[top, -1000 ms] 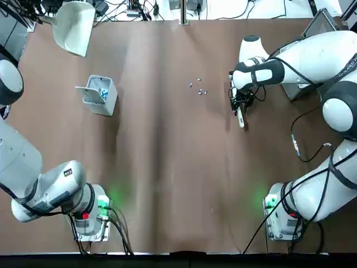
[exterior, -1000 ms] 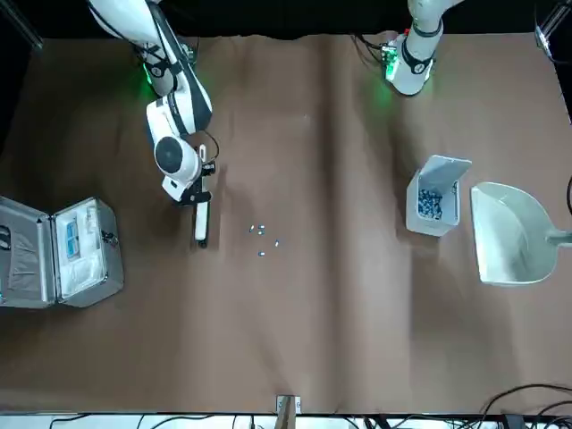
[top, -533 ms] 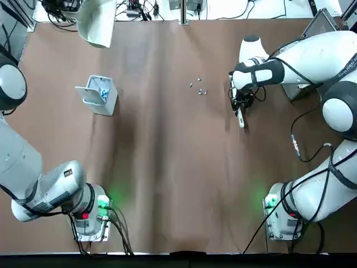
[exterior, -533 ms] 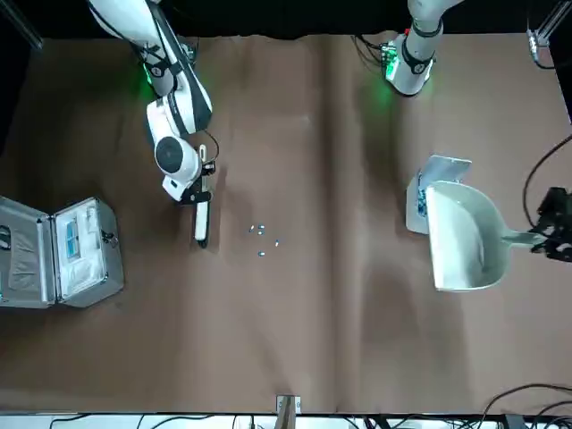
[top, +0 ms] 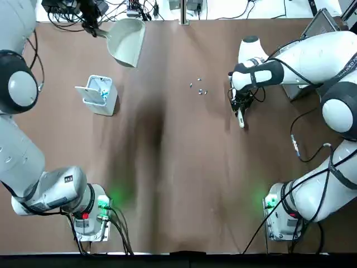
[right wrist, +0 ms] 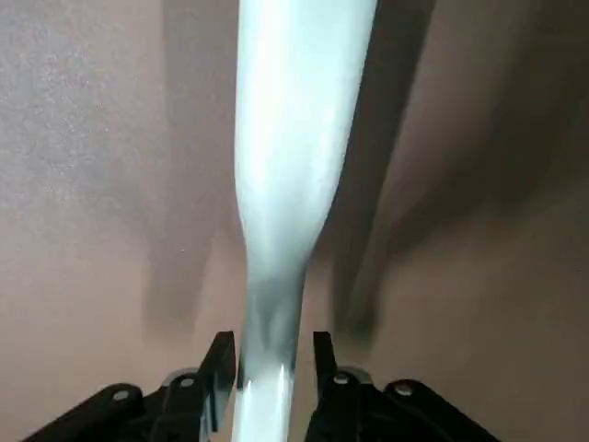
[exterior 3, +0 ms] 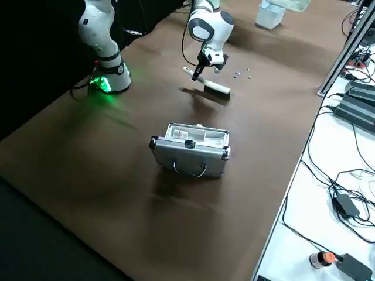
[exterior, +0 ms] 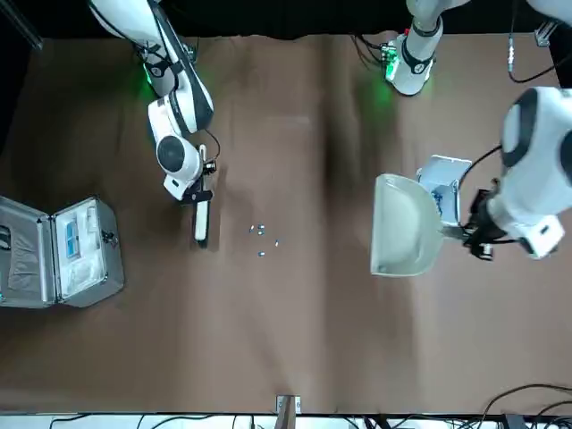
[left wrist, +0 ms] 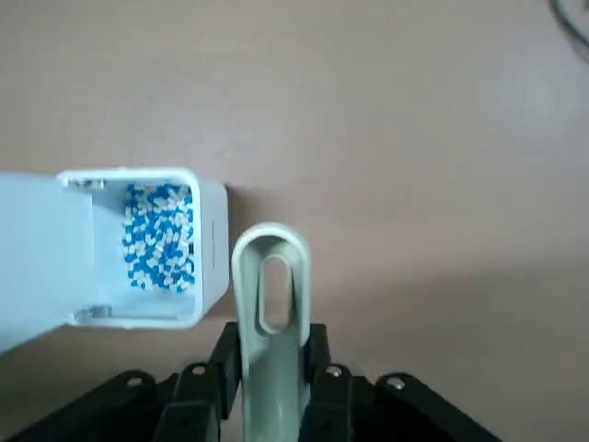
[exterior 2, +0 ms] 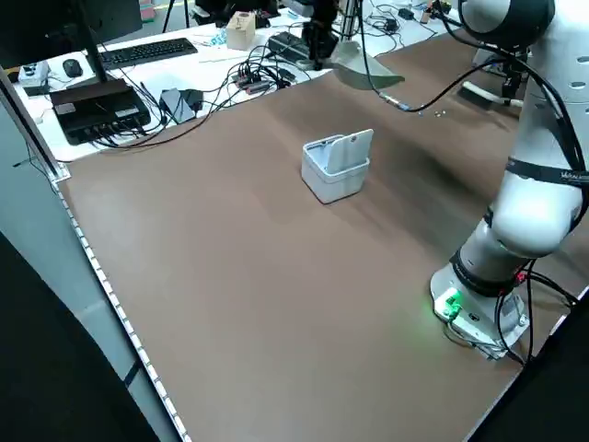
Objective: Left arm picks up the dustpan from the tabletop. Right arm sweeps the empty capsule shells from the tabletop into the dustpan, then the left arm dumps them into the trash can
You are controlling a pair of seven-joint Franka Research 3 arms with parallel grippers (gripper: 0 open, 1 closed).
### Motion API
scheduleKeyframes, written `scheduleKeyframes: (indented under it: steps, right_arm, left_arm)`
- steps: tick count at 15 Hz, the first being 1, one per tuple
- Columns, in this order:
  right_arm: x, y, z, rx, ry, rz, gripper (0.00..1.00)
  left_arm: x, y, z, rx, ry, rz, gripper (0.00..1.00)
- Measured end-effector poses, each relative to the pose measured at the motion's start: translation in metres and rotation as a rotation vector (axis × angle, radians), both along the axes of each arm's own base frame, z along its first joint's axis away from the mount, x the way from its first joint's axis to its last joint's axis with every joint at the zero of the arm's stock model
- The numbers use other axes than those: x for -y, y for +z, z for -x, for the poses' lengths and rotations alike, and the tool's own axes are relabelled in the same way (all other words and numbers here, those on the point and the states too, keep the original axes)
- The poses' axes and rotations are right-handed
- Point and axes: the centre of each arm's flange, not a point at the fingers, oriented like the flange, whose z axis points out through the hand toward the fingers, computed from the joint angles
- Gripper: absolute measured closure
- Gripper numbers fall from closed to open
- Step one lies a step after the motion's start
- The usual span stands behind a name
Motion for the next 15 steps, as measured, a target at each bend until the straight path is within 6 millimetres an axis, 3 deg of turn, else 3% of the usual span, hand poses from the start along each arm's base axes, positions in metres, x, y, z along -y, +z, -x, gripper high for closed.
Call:
scheduleKeyframes:
  steps: [4, 8, 12, 15]
  right_arm:
    - [0.000, 0.000, 0.000, 0.000, 0.000, 0.000, 0.60]
    - [0.000, 0.000, 0.000, 0.000, 0.000, 0.001, 0.62]
    - [-0.001, 0.000, 0.001, -0.001, 0.001, 0.001, 0.64]
    - [-0.001, 0.000, 0.001, -0.001, 0.001, 0.001, 0.66]
  left_arm:
    - [0.067, -0.053, 0.007, -0.034, 0.007, -0.094, 0.67]
    - [0.116, -0.095, 0.015, -0.031, 0.037, -0.159, 0.67]
    - [0.160, -0.114, 0.024, 0.002, 0.056, -0.148, 0.67]
    - [0.180, -0.119, 0.029, 0.028, 0.077, -0.149, 0.67]
